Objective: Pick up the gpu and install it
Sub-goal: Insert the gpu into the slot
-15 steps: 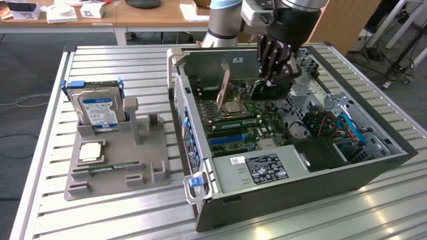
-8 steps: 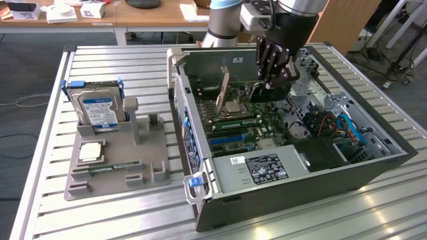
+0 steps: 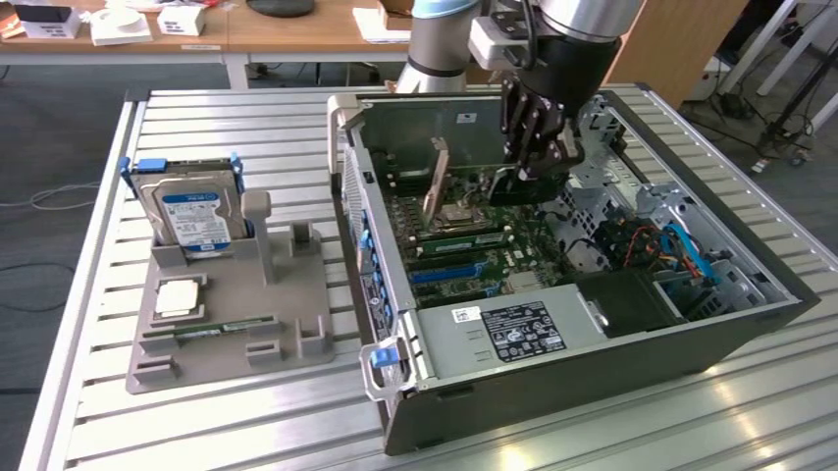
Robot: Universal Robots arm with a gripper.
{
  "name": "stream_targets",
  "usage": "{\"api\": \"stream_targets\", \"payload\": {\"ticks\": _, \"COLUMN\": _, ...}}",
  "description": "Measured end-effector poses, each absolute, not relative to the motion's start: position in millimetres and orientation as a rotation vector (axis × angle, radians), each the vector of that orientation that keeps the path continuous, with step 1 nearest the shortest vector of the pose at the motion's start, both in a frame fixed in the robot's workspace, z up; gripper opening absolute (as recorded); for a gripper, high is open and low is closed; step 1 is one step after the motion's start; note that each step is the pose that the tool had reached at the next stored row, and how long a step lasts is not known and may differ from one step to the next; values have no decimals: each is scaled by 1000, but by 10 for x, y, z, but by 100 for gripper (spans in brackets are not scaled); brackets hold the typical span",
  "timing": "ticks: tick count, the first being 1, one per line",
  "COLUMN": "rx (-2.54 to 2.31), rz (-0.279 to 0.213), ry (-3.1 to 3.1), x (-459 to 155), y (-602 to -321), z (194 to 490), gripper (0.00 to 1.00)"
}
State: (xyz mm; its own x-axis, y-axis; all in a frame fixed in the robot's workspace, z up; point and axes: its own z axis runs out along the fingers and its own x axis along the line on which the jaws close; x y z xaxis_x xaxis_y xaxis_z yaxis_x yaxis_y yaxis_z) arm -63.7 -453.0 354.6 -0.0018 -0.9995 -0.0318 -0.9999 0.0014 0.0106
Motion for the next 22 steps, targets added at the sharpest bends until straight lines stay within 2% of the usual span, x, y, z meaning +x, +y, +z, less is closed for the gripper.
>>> {"api": "stream_targets", "payload": {"ticks": 22, "rx": -2208, "rz": 49, "ry": 2211, "x": -637, "y": -4530, "z": 3260, "gripper": 27}}
